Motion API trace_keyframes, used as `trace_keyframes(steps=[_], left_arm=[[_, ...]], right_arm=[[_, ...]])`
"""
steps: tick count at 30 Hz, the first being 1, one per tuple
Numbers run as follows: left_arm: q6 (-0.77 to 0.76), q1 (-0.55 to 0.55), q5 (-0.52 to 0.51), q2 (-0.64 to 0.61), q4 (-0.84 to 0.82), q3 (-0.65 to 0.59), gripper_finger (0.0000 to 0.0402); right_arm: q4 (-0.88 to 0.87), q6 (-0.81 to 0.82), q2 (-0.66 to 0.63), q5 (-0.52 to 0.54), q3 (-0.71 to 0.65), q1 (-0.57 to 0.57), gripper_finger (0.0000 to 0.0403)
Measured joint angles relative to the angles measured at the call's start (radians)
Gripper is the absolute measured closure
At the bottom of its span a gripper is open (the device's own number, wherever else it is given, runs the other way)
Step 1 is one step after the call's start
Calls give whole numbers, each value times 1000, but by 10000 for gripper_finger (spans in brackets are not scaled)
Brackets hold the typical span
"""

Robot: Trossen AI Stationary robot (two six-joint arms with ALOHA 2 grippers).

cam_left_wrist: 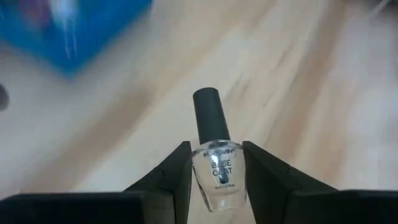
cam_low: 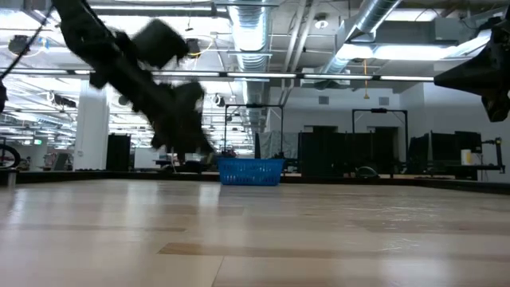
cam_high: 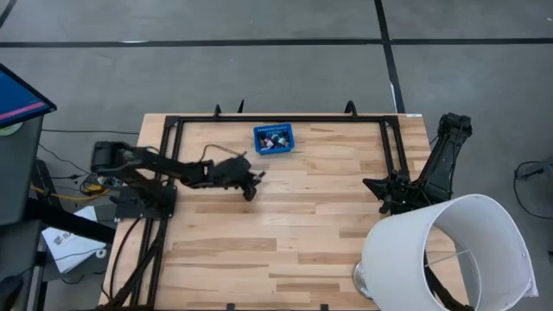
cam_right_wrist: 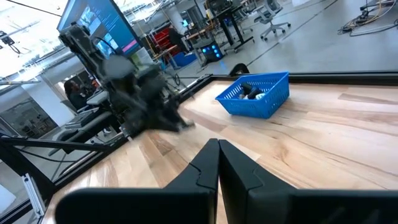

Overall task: Pick & Place Nail Polish
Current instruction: Put the transparent nail polish bottle into the blue basket

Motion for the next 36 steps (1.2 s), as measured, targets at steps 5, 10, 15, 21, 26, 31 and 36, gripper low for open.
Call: trace_keyframes(steps=[5, 10, 15, 21, 26, 31, 36], left_arm=[[61, -15, -43, -157, 6, 2, 291], [162, 24, -79, -246, 17, 4, 291], [169, 97, -63, -259, 19, 5, 291], [223, 193, 37, -249, 33, 5, 291], [284, 261, 62, -249, 49, 20, 291], [400, 311, 78, -210, 60, 90, 291], [457, 338, 121, -73, 61, 172, 291]], right_arm=[[-5, -2, 0, 0, 0, 0, 403], [-4, -42, 0, 12, 0, 39, 403], [-18, -122, -6, 53, 5, 142, 403], [-64, -105, -8, 56, 8, 216, 403], [-65, -131, -8, 56, 8, 177, 403], [-70, -135, -8, 55, 8, 98, 403], [-71, -134, -7, 55, 9, 56, 403]])
